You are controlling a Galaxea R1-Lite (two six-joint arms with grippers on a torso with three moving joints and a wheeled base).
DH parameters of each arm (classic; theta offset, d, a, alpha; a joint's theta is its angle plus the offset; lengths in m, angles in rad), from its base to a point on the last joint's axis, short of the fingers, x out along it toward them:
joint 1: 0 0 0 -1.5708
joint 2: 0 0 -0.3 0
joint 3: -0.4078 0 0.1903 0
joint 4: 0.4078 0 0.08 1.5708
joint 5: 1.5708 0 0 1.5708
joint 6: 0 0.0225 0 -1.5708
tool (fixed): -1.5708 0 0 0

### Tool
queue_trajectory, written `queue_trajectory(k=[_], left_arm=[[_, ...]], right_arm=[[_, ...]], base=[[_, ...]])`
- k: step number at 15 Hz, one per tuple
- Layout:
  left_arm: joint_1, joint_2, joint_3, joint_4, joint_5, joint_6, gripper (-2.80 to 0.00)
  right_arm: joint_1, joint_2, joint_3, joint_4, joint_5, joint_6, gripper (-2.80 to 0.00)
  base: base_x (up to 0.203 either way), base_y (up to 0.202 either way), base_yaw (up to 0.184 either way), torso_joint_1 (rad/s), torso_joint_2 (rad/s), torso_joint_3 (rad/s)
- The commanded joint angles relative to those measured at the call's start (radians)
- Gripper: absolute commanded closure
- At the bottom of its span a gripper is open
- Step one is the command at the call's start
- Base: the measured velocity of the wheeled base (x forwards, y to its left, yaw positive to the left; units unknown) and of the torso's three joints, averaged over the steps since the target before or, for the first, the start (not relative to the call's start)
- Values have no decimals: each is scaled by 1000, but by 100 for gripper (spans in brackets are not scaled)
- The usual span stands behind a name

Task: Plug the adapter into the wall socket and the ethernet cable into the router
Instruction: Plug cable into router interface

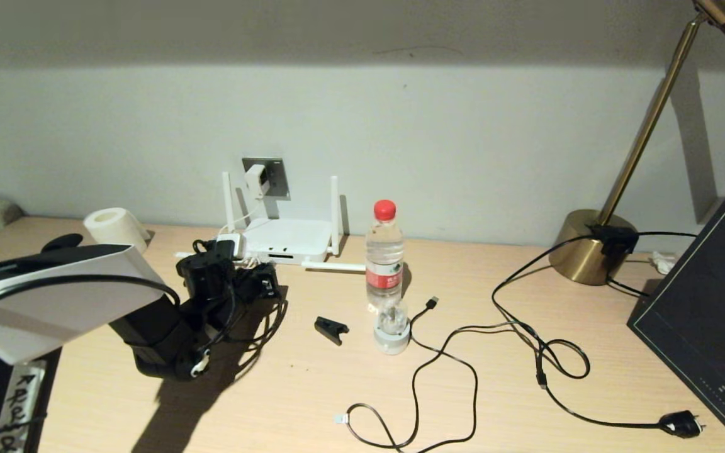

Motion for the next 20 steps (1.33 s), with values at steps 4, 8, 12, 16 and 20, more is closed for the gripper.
queue_trajectory(k=[4,8,12,16,20], left_arm=[[2,6,-6,-6,1,0,0],[2,11,-9,-6,1,0,0],[2,11,-9,-6,-1,0,0],[2,5,-9,-6,1,0,0],[2,-2,-6,-6,1,0,0]], right_arm=[[1,2,29,-1,1,-1,-280],[1,2,29,-1,1,-1,-280],[1,2,29,-1,1,-1,-280],[1,2,29,-1,1,-1,-280],[1,2,29,-1,1,-1,-280]], base=[[0,0,0,0,0,0],[0,0,0,0,0,0],[0,0,0,0,0,0],[0,0,0,0,0,0],[0,0,0,0,0,0]])
